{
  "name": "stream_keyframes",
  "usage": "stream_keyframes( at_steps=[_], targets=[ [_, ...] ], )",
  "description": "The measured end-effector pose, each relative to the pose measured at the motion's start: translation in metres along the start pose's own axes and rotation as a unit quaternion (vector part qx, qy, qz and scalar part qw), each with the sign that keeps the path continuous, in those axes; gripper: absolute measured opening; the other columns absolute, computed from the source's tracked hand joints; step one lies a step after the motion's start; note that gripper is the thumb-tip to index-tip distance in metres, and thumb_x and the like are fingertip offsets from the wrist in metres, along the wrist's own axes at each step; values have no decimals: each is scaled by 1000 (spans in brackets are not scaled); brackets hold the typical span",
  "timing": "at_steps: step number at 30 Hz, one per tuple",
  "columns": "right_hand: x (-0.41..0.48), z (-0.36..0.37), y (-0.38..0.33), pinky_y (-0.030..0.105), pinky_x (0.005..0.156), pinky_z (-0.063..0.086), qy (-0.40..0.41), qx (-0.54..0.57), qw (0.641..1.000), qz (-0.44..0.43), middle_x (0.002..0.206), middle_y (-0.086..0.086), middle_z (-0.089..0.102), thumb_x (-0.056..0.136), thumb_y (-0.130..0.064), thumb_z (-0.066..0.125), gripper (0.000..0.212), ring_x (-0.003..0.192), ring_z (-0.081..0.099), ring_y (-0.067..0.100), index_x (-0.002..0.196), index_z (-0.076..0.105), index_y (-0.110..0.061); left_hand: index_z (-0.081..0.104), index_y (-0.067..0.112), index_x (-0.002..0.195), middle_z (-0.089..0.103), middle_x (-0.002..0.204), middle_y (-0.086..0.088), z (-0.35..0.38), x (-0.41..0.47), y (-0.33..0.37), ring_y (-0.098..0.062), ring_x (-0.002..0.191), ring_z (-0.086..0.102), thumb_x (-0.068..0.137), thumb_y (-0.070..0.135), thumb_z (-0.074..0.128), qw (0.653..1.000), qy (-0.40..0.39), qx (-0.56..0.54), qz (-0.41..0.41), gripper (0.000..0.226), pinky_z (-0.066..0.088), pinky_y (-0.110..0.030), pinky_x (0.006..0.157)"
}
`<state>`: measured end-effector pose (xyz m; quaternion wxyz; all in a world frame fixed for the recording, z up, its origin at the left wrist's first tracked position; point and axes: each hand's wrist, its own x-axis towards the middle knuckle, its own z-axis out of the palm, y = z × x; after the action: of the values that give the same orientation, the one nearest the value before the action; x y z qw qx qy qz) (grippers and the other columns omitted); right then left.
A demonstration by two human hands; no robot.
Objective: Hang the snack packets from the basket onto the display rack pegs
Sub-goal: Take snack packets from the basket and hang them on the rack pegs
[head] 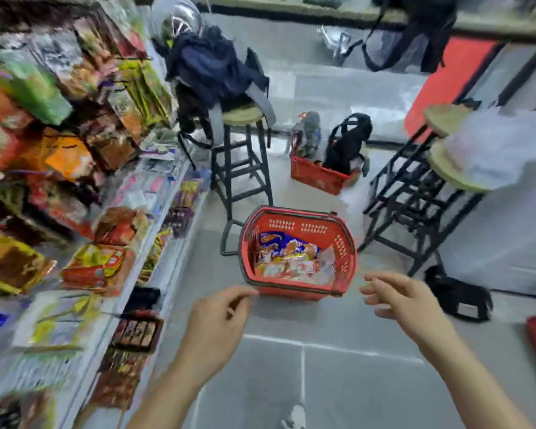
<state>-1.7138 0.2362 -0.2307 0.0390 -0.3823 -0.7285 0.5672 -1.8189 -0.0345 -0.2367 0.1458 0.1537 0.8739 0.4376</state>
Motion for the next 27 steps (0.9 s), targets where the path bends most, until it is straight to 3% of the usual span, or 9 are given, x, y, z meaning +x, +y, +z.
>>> stream_keyframes(
  at_steps=[6, 9, 13, 15, 17, 19, 22, 25, 27],
  targets=[
    [117, 13, 24, 27, 66, 50, -3, 17, 996, 84, 97, 11, 69, 99, -12, 51, 21, 81, 62, 17, 112, 66, -5, 74, 29, 95, 70, 82, 19, 66, 123, -28, -4, 72, 63, 90, 10, 60, 996, -63, 25, -54, 24, 52, -28, 75],
    [186, 45, 53, 21, 65, 50, -12, 10, 994, 104, 97, 4, 69, 99, -15, 53, 19, 82, 61, 14, 112, 65, -11, 70, 35, 96, 65, 78, 17, 103, 192, -69, 0, 66, 56, 93, 16, 58, 991, -96, 67, -63, 22, 40, -8, 62],
    [296, 94, 125, 1, 63, 43, -24, -31, 996, 76, 101, -8, 64, 96, -13, 57, 15, 83, 56, -4, 108, 61, -23, 64, 31, 114, 61, 105, 19, 181, 293, -148, -6, 101, 59, 95, 17, 52, 979, -149, 131, -36, 27, 39, -13, 78],
    [362, 117, 169, 5, 73, 45, -36, -71, 996, 50, 117, -4, 63, 95, -18, 59, 21, 93, 58, -2, 115, 60, -24, 60, 29, 123, 62, 115, 14, 232, 345, -195, -9, 111, 55, 94, 16, 52, 975, -161, 152, -23, 33, 42, -21, 89],
    [424, 142, 213, 20, 88, 49, -68, -126, 989, 34, 132, -5, 56, 95, -29, 59, 39, 108, 57, 7, 133, 52, -23, 55, 26, 131, 60, 125, 8, 283, 391, -238, -12, 119, 53, 93, 15, 54, 971, -169, 171, -16, 40, 43, -27, 98],
    [482, 166, 255, 22, 87, 47, -107, -176, 978, 20, 139, -5, 50, 96, -33, 57, 51, 113, 57, 11, 144, 41, -24, 50, 22, 138, 55, 136, 6, 333, 434, -275, -14, 125, 50, 93, 16, 53, 968, -176, 177, -16, 45, 41, -31, 103],
    [559, 197, 305, 15, 72, 45, -132, -218, 967, 9, 142, -1, 46, 97, -33, 56, 59, 106, 62, 17, 149, 30, -21, 44, 17, 139, 56, 134, 1, 409, 491, -327, -18, 120, 54, 94, 26, 55, 959, -220, 167, -61, 47, 42, -30, 94],
    [616, 217, 341, 26, 91, 46, -139, -266, 954, -9, 153, 3, 38, 96, -33, 58, 68, 127, 51, 22, 152, 22, -20, 41, 10, 134, 61, 119, -9, 473, 535, -379, -28, 106, 60, 91, 34, 60, 949, -243, 174, -102, 53, 46, -32, 78],
    [639, 226, 357, 27, 99, 41, -143, -279, 949, -14, 156, 6, 33, 95, -28, 60, 72, 130, 48, 22, 154, 19, -21, 39, 5, 135, 61, 121, -15, 498, 552, -402, -33, 107, 60, 90, 34, 64, 944, -250, 183, -108, 59, 48, -34, 81]
  ],
)
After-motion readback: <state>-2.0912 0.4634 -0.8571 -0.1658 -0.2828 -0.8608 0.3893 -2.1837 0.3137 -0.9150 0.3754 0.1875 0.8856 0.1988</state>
